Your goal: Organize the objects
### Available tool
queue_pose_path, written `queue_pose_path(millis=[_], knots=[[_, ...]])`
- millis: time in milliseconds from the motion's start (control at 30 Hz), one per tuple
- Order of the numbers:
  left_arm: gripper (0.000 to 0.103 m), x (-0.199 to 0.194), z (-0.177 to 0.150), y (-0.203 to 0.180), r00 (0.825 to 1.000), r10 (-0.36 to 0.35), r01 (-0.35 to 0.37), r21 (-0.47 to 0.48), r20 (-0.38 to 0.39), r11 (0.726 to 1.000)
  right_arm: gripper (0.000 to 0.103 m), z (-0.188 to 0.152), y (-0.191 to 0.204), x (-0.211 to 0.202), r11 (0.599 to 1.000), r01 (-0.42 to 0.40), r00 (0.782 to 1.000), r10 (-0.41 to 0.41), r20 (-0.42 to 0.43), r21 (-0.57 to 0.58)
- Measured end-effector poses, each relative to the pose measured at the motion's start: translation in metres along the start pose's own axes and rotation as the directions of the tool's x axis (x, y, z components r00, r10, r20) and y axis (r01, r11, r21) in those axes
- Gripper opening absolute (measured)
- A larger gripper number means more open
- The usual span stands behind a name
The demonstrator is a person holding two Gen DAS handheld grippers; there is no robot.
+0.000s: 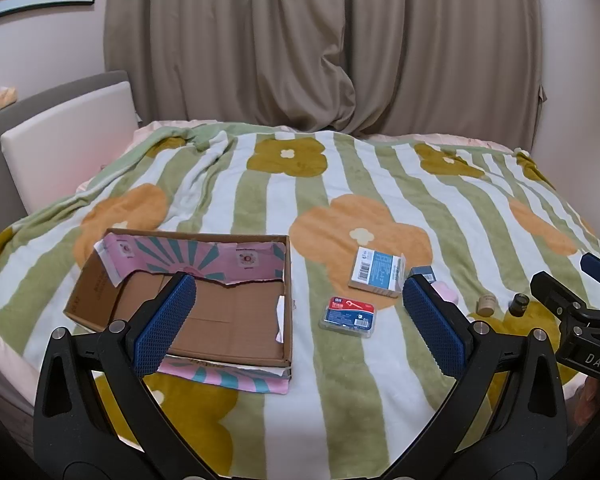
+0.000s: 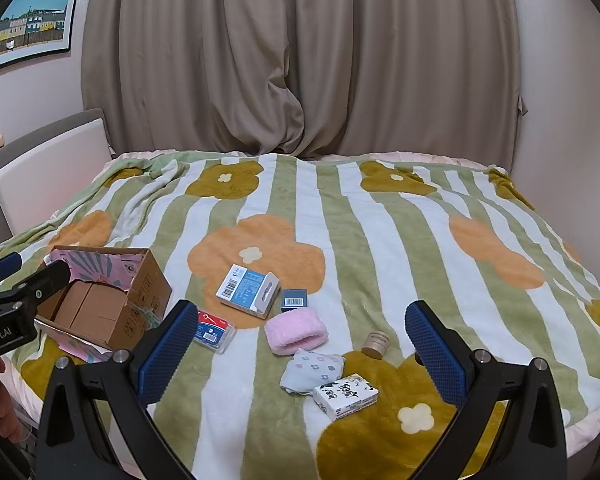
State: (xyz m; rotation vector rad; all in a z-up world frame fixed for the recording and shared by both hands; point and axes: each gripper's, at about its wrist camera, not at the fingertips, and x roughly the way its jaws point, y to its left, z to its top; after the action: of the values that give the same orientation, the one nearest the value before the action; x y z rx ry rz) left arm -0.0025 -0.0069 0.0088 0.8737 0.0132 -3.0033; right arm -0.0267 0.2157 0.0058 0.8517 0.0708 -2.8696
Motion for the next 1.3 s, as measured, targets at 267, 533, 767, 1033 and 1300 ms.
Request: queue_pose_path(millis=[267,533,767,1033,1300], knots=[[0.103,0.0001,0.0008,-0.0003,1.000,0.001,-0.001,-0.004,-0.001,1.000,0.103,0.0000,-0.0003,-0.0002,1.000,-0.003,1.000,0.003,-0.001,0.000],[0.103,-0.0007,0.0002,-0.0030,1.000,-0.001,0.001,-0.003,-0.001,1.000,0.103,-0.0009,-0.0013,-0.0019,1.000,-0.005,1.000,0.005,0.000,0.001],[0.103,-0.0026,-0.0017,-0.0056,1.000,-0.009,0.009,-0.005,-0.003,1.000,0.103,-0.0014,-0.0041,-0.0058,1.000,-0.009,1.000,0.009,0.005,0.001],[0.103,-0.0045,-0.0011,-0.0065,1.000,-0.021,0.021,-0.003,-0.015,1.000,0.103,-0.0004,-0.0047,-0.0068,1.000,-0.009,1.000,0.009,0.006,-0.002],[0.103,-0.0044,0.0018,-0.0047,0.999,-0.039,0.039,-0.009,-0.018,0.999,0.103,0.0031,-0.0072,-0.0088,1.000,-0.012,1.000,0.012,0.003,-0.002]])
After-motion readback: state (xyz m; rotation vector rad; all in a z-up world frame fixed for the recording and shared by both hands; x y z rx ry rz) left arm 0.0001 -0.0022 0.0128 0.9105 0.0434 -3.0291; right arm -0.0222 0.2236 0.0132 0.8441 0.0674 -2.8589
